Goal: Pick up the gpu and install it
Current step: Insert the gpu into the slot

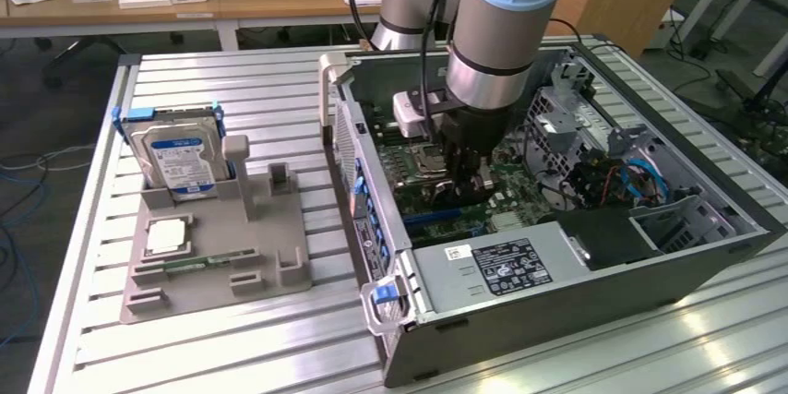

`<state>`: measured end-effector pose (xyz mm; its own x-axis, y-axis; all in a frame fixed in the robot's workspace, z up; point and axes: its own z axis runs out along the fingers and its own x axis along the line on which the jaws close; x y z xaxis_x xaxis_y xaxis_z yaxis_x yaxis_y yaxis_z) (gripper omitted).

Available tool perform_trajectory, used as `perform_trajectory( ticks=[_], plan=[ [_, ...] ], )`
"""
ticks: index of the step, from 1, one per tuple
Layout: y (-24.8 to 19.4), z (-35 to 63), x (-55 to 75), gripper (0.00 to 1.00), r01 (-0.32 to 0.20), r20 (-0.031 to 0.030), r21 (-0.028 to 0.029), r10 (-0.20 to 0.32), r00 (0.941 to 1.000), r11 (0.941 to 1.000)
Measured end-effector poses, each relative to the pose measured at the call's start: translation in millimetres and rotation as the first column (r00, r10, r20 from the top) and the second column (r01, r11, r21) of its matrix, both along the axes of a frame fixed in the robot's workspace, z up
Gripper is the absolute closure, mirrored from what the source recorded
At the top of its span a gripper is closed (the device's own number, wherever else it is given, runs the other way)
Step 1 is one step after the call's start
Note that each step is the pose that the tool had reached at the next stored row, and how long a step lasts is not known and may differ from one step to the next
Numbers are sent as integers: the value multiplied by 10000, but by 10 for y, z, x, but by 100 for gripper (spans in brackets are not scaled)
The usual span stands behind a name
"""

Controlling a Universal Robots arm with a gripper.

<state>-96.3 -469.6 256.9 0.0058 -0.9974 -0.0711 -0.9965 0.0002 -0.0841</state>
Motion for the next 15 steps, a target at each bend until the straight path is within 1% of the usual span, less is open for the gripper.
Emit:
perform_trajectory(
  ticks=[15],
  plan=[
    [6,-3,-45,73,2,3,0,-2,10000,10000]
  ],
)
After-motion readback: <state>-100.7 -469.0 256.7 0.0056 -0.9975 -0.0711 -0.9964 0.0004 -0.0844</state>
